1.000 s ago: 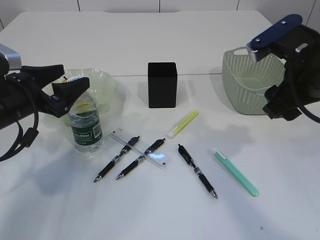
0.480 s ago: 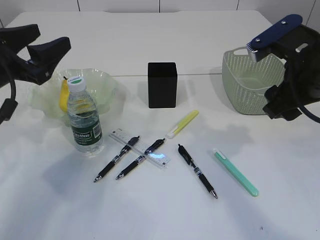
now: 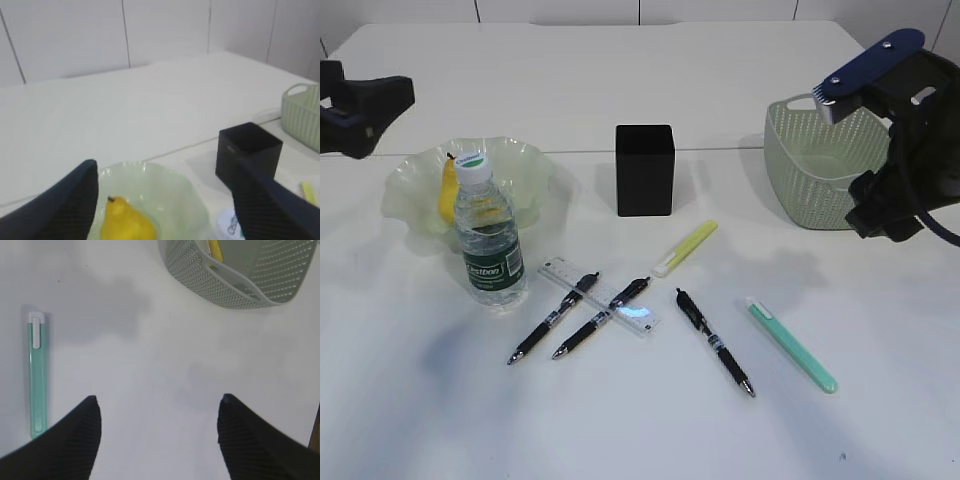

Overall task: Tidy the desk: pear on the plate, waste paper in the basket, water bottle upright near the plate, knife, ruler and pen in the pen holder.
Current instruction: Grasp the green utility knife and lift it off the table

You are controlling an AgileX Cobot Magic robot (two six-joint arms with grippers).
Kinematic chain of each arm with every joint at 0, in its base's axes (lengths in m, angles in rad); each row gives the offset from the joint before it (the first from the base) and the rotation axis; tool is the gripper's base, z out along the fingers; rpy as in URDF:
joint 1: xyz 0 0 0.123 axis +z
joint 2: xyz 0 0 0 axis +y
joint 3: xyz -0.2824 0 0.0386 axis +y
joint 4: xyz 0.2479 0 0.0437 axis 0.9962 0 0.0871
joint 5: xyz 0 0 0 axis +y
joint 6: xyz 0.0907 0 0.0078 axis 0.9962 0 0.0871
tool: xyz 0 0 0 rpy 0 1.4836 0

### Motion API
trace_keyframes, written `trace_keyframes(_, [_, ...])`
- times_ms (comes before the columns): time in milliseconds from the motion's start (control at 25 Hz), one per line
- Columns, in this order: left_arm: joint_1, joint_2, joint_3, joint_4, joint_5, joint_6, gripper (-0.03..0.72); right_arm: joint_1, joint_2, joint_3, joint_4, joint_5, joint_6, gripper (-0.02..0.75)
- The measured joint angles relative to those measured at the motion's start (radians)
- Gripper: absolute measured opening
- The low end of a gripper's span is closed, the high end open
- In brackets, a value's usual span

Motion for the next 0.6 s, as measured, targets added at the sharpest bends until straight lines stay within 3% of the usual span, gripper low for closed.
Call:
trace_keyframes(320, [0.0, -0.112, 0.0, -0.011, 0.428, -0.138, 0.589, 0.0, 0.0, 0.0, 0.002, 0.002, 0.0, 0.537])
trace_keyframes(600, [-0.006, -0.144, -0.049, -0.075, 0.859, -0.192, 0.515, 0.0, 0.0, 0.0, 0.011, 0.004, 0.0, 0.537])
